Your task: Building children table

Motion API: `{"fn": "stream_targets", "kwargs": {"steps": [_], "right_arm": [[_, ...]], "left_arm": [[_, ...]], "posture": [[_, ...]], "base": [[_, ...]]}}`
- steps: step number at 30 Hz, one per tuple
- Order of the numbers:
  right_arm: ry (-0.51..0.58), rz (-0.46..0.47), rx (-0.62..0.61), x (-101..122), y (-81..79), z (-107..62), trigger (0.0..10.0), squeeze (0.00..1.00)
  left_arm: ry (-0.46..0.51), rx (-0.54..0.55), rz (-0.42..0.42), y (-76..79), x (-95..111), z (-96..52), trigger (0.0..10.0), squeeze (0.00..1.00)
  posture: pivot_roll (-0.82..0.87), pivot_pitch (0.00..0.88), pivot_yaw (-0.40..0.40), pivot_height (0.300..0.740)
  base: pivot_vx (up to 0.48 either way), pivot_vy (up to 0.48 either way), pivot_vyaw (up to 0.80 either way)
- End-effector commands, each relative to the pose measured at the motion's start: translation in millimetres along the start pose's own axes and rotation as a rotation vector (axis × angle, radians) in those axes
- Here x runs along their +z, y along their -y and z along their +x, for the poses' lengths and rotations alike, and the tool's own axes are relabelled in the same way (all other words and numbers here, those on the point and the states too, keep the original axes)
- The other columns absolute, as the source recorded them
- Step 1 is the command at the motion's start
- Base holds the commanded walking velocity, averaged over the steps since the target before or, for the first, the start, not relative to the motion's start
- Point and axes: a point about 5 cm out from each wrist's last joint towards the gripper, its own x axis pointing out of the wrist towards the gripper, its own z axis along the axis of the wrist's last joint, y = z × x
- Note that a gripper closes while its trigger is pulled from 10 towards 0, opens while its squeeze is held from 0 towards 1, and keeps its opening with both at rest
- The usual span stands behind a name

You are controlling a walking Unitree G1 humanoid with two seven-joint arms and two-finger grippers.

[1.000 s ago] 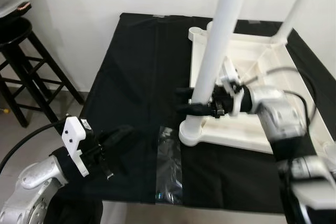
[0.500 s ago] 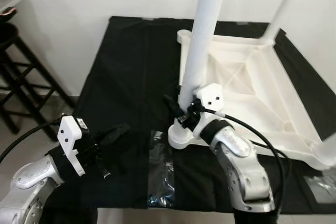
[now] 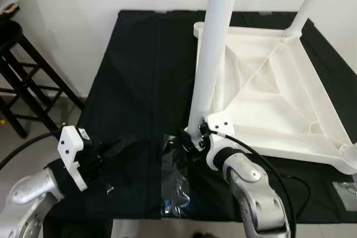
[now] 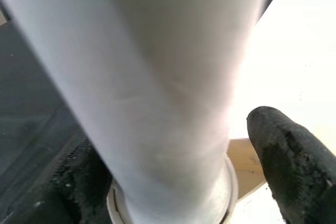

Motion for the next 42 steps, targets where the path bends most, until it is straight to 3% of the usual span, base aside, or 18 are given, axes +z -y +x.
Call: {"fn": "stream_targets", "kwargs": {"steps": [1, 6, 10, 16, 17, 18, 19, 20, 21, 23, 24, 25, 27, 28, 30, 32, 35, 42], "right_arm": [[0.011, 0.000, 0.004, 4, 1.1, -0.7, 10.0, 1.00], [0.046, -0.001, 0.114, 9, -3.9, -6.4, 10.0, 1.00], [0.115, 0.025, 0.280, 11, -3.9, -29.5, 10.0, 1.00], [0.116, 0.047, 0.310, -2, -2.8, -52.2, 10.0, 1.00], [0.118, 0.059, 0.287, -5, -1.7, -52.6, 10.0, 0.93], [0.120, 0.068, 0.270, -6, -0.7, -52.5, 10.0, 0.93], [0.123, 0.084, 0.244, -6, 1.7, -51.5, 10.0, 0.45], [0.123, 0.084, 0.244, -6, 1.7, -51.5, 10.0, 0.45], [0.120, 0.097, 0.212, -8, 5.3, -49.7, 10.0, 0.00], [0.117, 0.105, 0.195, -8, 7.8, -48.7, 10.0, 0.00], [0.123, 0.115, 0.153, -9, 14.0, -45.0, 10.0, 0.00], [0.127, 0.121, 0.149, -9, 15.5, -44.6, 10.0, 0.00], [0.127, 0.121, 0.149, -9, 15.5, -44.6, 10.0, 0.00], [0.130, 0.127, 0.148, -9, 16.5, -44.3, 10.0, 0.00], [0.133, 0.130, 0.147, -9, 17.4, -44.2, 10.0, 0.00], [0.138, 0.135, 0.141, -9, 19.5, -44.3, 10.0, 0.00], [0.142, 0.143, 0.134, -10, 22.0, -45.0, 10.0, 0.00], [0.149, 0.151, 0.105, -11, 28.1, -42.5, 10.0, 0.00]], "left_arm": [[-0.019, -0.002, -0.008, 0.1, -4, -1.6, 10.0, 0.00], [-0.012, -0.001, -0.010, 0.6, -3, 0.0, 10.0, 0.00], [-0.043, 0.027, 0.032, 1.1, -2, -2.9, 10.0, 0.00], [-0.024, 0.106, -0.009, -0.8, 11, -5.9, 10.0, 0.00], [0.000, 0.136, -0.028, -1.7, 15, -2.8, 10.0, 0.00], [0.015, 0.154, -0.040, -2.1, 18, -0.7, 10.0, 0.00], [0.044, 0.169, -0.084, -0.9, 21, 2.1, 10.0, 0.00], [0.044, 0.169, -0.084, -0.9, 21, 2.1, 10.0, 0.00], [0.092, 0.191, -0.143, 0.6, 26, 5.2, 10.0, 0.00], [0.122, 0.201, -0.183, 1.8, 29, 6.9, 10.0, 0.00], [0.191, 0.284, -0.315, 7.5, 24, 12.3, 10.0, 0.00], [0.197, 0.315, -0.400, 11.4, 17, 13.9, 10.0, 0.00], [0.197, 0.315, -0.400, 11.4, 17, 13.9, 10.0, 0.00], [0.174, 0.344, -0.439, 15.5, 9, 15.3, 10.0, 0.00], [0.128, 0.337, -0.430, 22.7, 1, 17.0, 10.0, 0.00], [0.054, 0.307, -0.358, 34.7, -7, 20.3, 10.0, 0.00], [0.030, 0.292, -0.304, 40.5, -9, 21.7, 10.0, 0.00], [0.008, 0.273, -0.299, 44.4, -7, 24.9, 10.0, 0.00]], "posture": [[0.10, 0.173, -0.036, 0.740], [0.09, 0.172, -0.040, 0.740], [0.04, 0.174, -0.037, 0.740], [0.01, 0.173, -0.030, 0.740], [0.01, 0.169, -0.024, 0.740], [0.01, 0.169, -0.024, 0.740], [0.01, 0.167, -0.024, 0.740], [0.01, 0.167, -0.024, 0.740], [0.01, 0.164, -0.023, 0.740], [0.01, 0.164, -0.023, 0.740], [0.01, 0.151, -0.022, 0.740], [0.01, 0.150, -0.023, 0.740], [0.01, 0.150, -0.023, 0.740], [0.01, 0.150, -0.023, 0.740], [0.01, 0.145, -0.026, 0.740], [0.00, 0.140, -0.028, 0.740], [0.00, 0.136, -0.031, 0.740], [0.00, 0.133, -0.032, 0.740]], "base": [[0.000, 0.000, 0.00], [0.000, 0.000, 0.00], [0.000, 0.000, 0.00], [0.000, 0.000, 0.00], [0.000, 0.000, 0.00], [0.000, 0.000, 0.00], [0.000, 0.000, 0.00], [0.000, 0.000, 0.00], [0.000, 0.000, 0.00], [0.000, 0.000, 0.00], [0.000, 0.000, 0.00], [0.000, 0.000, 0.00], [0.000, 0.000, 0.00], [0.000, 0.000, 0.00], [0.000, 0.000, 0.00], [0.000, 0.000, 0.00], [0.000, 0.000, 0.00], [0.000, 0.000, 0.00]]}}
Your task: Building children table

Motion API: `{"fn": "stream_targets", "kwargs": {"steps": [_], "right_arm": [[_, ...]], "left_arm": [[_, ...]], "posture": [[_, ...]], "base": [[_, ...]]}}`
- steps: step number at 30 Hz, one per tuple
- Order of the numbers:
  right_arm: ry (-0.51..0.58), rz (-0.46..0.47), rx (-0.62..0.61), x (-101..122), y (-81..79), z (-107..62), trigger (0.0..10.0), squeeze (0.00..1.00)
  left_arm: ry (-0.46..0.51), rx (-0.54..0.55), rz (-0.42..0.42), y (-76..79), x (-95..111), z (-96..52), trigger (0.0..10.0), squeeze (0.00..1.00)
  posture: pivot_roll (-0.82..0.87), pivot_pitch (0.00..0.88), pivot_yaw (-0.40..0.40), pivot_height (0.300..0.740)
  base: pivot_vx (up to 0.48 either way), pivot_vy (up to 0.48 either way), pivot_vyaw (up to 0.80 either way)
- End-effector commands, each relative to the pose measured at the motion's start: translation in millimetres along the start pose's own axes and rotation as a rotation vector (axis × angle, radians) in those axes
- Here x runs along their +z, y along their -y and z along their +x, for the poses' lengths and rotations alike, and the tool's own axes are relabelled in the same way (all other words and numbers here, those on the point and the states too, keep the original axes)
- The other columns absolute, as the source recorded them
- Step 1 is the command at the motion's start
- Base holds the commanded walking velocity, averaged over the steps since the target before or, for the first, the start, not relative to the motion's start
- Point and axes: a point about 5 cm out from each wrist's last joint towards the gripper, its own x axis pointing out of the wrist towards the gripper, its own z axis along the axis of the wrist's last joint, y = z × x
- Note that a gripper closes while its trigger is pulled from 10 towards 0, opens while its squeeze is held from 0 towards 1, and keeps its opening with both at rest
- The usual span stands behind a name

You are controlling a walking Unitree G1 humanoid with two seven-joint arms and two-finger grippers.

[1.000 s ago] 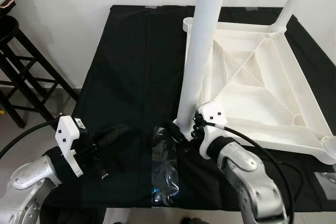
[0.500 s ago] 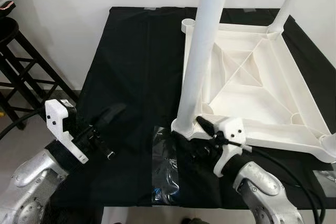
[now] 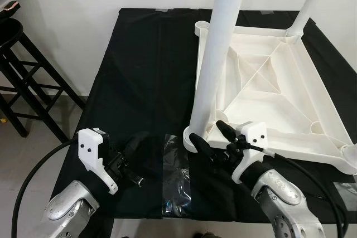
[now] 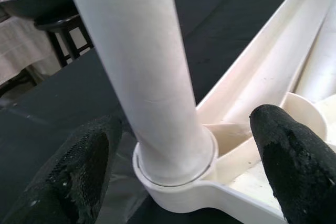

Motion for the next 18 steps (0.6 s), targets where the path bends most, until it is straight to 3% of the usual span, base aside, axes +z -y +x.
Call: {"fn": "stream_targets", "kwargs": {"steps": [1, 9, 18], "right_arm": [[0.005, 0.008, -0.014, -1, 3.0, 0.0, 10.0, 0.00], [0.008, 0.025, -0.006, -3, 3.8, 3.8, 10.0, 0.00], [0.008, 0.033, 0.020, -4, 3.4, 5.7, 10.0, 0.00]], "left_arm": [[-0.025, -0.023, 0.012, 5.8, -1, 0.0, 10.0, 0.00], [-0.108, -0.097, 0.000, 13.6, -12, 3.9, 10.0, 0.00], [-0.103, -0.087, -0.015, 12.7, -12, 5.2, 10.0, 0.00]], "posture": [[0.00, 0.133, -0.032, 0.740], [0.01, 0.121, -0.028, 0.740], [0.01, 0.112, -0.036, 0.740]], "base": [[0.000, 0.000, 0.00], [0.000, -0.383, 0.00], [0.000, -0.467, 0.00]]}}
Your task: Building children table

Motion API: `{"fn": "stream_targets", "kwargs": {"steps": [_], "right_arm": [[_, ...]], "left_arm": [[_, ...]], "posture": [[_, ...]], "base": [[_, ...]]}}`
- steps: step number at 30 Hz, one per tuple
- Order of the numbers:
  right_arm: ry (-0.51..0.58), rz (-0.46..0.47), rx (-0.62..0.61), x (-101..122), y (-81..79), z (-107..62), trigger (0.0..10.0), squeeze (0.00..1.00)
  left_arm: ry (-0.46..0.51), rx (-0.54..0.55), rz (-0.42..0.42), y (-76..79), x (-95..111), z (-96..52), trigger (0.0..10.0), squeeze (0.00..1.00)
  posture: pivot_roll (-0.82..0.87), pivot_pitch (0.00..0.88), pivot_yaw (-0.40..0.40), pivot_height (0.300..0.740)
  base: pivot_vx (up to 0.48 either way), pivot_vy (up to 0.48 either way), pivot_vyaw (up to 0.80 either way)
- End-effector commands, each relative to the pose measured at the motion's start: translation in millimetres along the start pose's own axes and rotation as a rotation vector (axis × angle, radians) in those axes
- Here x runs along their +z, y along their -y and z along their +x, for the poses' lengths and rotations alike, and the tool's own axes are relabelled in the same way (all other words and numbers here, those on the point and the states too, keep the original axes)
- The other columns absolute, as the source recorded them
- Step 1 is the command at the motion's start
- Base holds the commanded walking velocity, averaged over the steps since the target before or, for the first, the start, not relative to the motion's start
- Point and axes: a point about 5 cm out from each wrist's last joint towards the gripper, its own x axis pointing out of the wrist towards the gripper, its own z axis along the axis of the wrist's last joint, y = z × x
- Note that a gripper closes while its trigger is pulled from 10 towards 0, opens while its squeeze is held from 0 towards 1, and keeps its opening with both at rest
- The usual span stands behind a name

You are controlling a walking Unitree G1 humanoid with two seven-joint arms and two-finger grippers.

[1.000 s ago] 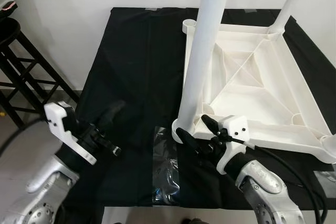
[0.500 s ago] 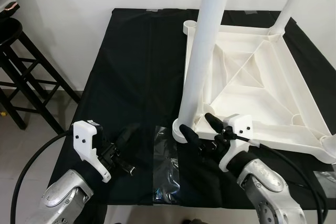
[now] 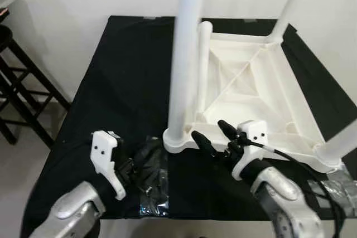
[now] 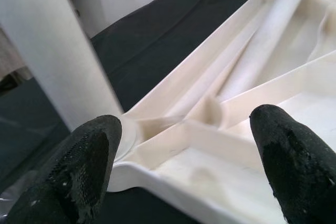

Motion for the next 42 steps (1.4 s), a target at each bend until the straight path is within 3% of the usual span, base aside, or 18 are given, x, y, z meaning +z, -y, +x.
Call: {"fn": "stream_targets", "kwargs": {"steps": [1, 7, 10, 19, 29, 42], "right_arm": [[0.011, 0.018, 0.037, -1, -4.8, 3.0, 10.0, 0.00], [0.003, -0.010, 0.157, 0, -13.8, 1.9, 10.0, 0.00], [-0.023, -0.063, 0.340, -1, -27.4, -5.0, 10.0, 0.00], [-0.092, 0.004, 0.629, -2, -39.6, -34.3, 10.0, 0.00], [-0.166, 0.027, 0.741, -5, -34.6, -53.6, 10.0, 0.00], [-0.196, 0.038, 0.789, -6, -35.8, -57.7, 10.0, 0.00]], "left_arm": [[-0.017, 0.013, -0.005, -2.0, -2, -1.1, 10.0, 0.00], [0.011, 0.021, -0.021, -2.9, 0, -0.6, 10.0, 0.00], [0.021, 0.039, -0.023, -4.9, 2, -1.1, 10.0, 0.00], [0.000, 0.039, 0.023, -6.1, 3, -2.6, 10.0, 0.00], [-0.037, -0.009, 0.000, -3.5, 0, -1.6, 10.0, 0.00], [-0.044, -0.022, -0.009, -3.5, 0, -2.0, 10.0, 0.00]], "posture": [[0.01, 0.112, -0.036, 0.740], [0.01, 0.108, -0.040, 0.740], [0.02, 0.106, -0.042, 0.740], [0.02, 0.104, -0.036, 0.740], [0.01, 0.098, -0.037, 0.740], [0.01, 0.100, -0.036, 0.740]], "base": [[0.000, -0.469, 0.00], [0.000, -0.130, 0.00], [0.000, 0.000, 0.00], [0.000, 0.000, 0.00], [0.000, -0.281, 0.00], [0.000, -0.469, 0.00]]}}
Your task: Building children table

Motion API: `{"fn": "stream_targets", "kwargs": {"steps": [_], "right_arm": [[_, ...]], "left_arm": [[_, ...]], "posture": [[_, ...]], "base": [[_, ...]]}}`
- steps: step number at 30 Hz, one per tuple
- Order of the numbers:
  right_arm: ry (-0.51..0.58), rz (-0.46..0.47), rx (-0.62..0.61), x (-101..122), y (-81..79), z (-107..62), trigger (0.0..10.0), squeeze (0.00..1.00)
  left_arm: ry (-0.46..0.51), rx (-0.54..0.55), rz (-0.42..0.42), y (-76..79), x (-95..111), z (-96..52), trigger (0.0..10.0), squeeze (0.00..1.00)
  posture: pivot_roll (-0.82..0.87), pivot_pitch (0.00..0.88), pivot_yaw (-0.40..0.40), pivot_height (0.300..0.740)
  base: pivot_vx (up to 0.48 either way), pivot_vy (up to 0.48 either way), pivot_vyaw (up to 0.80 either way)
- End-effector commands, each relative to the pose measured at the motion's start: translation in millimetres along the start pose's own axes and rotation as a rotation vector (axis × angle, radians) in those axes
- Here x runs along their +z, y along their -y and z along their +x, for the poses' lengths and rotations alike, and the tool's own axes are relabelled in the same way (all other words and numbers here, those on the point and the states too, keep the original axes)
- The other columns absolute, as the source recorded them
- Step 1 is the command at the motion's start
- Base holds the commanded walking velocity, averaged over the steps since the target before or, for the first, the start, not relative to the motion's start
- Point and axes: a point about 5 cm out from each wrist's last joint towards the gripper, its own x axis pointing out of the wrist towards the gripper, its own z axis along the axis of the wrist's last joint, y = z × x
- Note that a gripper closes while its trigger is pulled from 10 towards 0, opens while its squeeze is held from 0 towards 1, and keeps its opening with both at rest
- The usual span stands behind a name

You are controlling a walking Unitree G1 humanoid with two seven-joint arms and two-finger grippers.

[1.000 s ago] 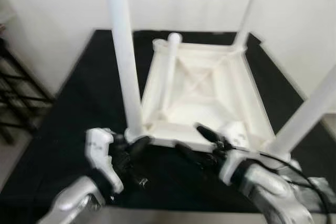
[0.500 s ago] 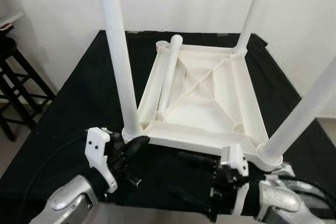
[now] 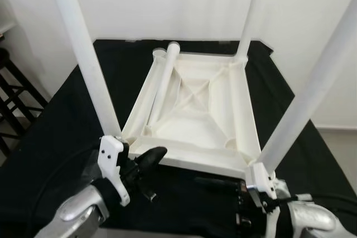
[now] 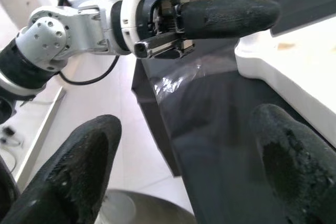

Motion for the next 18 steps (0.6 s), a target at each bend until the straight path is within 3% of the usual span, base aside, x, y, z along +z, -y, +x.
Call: {"fn": "stream_targets", "kwargs": {"steps": [1, 18], "right_arm": [[-0.001, 0.009, 0.004, -1.1, -1.6, -2.1, 10.0, 0.00], [0.000, 0.012, 0.006, -4.3, 1.7, -1.3, 10.0, 0.00]], "left_arm": [[-0.011, -0.024, -0.007, 3.3, -0.4, 0.8, 10.0, 0.00], [-0.023, -0.041, -0.006, 3.9, -0.3, 0.5, 10.0, 0.00]], "posture": [[0.01, 0.102, -0.034, 0.740], [0.02, 0.105, -0.034, 0.740]], "base": [[0.000, -0.469, 0.00], [0.000, -0.469, 0.00]]}}
